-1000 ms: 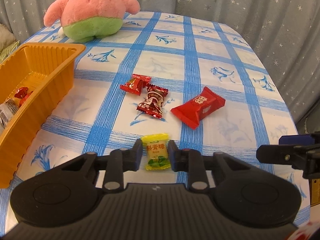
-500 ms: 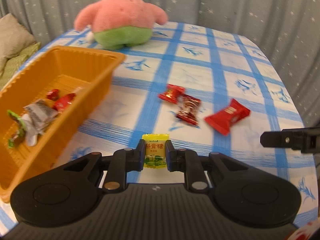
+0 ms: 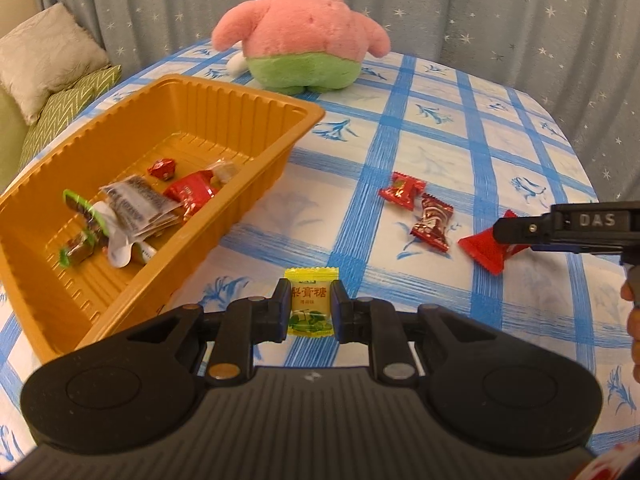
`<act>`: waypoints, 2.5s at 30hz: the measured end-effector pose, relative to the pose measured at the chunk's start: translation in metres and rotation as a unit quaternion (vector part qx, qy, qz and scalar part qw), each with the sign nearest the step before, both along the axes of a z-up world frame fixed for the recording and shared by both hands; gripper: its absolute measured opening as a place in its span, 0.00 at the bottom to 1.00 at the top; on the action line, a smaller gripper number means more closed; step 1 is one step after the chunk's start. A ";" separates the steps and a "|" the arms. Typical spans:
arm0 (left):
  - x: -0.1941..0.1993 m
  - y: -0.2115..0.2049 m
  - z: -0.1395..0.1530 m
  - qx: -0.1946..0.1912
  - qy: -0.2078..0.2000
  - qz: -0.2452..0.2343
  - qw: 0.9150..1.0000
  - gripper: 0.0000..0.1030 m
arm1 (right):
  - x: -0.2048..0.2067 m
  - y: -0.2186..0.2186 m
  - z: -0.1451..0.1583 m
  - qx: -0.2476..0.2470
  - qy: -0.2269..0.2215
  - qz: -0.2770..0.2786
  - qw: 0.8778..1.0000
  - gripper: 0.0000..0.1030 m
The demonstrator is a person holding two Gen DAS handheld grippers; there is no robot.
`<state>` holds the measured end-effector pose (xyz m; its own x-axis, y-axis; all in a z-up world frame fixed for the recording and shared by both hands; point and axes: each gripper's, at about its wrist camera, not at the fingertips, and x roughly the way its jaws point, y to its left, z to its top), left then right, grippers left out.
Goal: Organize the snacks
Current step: 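Grasp the red packet with the right gripper while the left holds the yellow candy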
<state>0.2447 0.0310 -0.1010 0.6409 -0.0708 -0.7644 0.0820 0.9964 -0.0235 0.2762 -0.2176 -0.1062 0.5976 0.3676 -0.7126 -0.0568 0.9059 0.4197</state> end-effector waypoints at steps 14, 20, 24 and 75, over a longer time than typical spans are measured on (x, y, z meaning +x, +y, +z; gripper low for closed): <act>-0.009 0.007 0.004 -0.004 0.000 0.016 1.000 0.18 | -0.003 0.017 -0.005 -0.027 -0.011 0.028 0.999 0.28; -0.014 0.006 0.011 -0.007 -0.003 0.017 1.000 0.18 | -0.009 0.019 0.004 -0.028 -0.020 0.043 0.999 0.27; -0.019 0.005 0.017 -0.010 -0.006 0.017 1.000 0.18 | -0.016 0.022 0.013 -0.030 -0.025 0.052 0.998 0.25; -0.045 0.130 0.093 -0.022 -0.071 0.104 0.992 0.18 | -0.022 0.203 0.106 -0.017 -0.108 0.263 0.959 0.25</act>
